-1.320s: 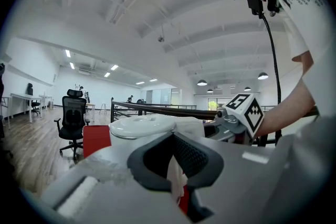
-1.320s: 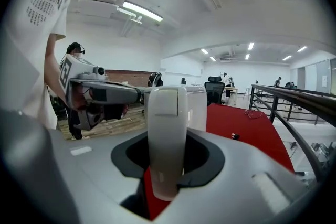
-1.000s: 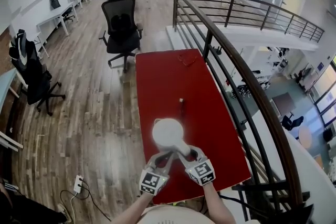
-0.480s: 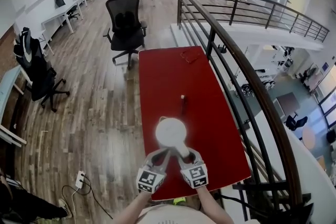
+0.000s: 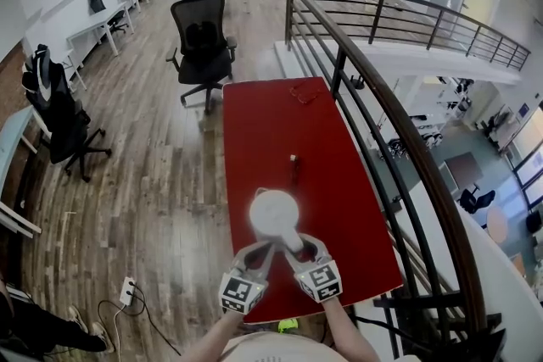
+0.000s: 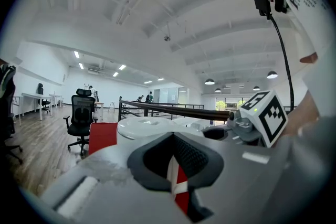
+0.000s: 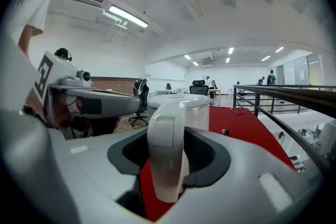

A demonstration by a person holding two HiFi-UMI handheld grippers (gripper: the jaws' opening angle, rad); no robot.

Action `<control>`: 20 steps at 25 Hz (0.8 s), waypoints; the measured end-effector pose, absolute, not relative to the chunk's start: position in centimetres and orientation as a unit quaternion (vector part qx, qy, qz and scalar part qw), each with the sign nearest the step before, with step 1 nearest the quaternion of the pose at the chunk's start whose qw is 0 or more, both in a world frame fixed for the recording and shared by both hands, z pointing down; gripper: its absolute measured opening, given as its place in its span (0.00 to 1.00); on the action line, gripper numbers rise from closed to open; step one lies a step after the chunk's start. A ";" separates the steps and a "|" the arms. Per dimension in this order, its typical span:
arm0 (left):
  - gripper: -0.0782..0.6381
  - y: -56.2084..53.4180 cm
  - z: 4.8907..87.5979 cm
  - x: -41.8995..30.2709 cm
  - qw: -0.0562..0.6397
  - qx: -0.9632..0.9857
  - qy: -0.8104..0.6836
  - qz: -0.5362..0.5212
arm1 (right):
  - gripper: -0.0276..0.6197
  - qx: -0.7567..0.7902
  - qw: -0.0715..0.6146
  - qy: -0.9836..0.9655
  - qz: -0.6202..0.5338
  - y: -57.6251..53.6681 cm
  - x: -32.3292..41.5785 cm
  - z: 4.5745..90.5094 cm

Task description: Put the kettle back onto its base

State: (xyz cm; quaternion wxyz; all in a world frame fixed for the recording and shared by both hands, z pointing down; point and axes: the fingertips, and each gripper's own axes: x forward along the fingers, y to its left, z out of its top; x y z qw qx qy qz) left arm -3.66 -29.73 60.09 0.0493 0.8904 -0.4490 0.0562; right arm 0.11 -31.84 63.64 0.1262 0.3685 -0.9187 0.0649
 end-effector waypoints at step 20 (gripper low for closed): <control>0.12 -30.5 52.7 -2.1 -0.001 0.902 -0.431 0.006 | 0.05 0.392 0.074 -0.916 -0.033 -30.8 -0.7 52.1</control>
